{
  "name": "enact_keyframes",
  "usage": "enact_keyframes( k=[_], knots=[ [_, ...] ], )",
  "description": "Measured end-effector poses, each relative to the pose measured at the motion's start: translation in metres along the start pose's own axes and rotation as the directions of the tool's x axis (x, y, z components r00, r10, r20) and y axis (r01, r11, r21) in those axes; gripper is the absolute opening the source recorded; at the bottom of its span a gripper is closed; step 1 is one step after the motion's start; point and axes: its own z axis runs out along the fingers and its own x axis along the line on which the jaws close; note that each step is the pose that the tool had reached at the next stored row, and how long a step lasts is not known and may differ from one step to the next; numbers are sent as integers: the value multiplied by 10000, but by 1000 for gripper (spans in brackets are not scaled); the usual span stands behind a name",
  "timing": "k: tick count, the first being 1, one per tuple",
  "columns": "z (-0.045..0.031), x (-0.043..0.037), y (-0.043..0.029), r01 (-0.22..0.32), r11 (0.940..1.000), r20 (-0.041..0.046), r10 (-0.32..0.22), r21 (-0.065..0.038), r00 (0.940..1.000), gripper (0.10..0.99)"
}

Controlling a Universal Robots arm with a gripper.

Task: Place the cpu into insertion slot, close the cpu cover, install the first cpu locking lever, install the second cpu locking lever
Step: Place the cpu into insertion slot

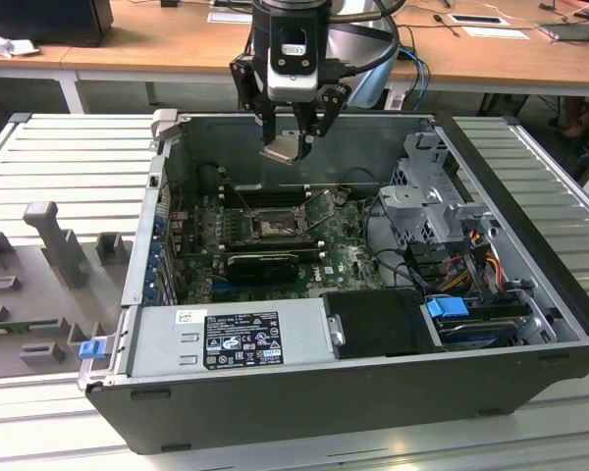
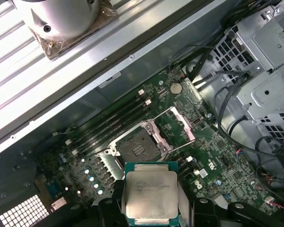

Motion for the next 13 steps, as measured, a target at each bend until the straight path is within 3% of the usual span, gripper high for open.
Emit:
enact_keyframes(
  k=[13],
  knots=[
    [1, 0, 0, -505, 9987, 44, 505, -11, 9987, 529]
  ],
)
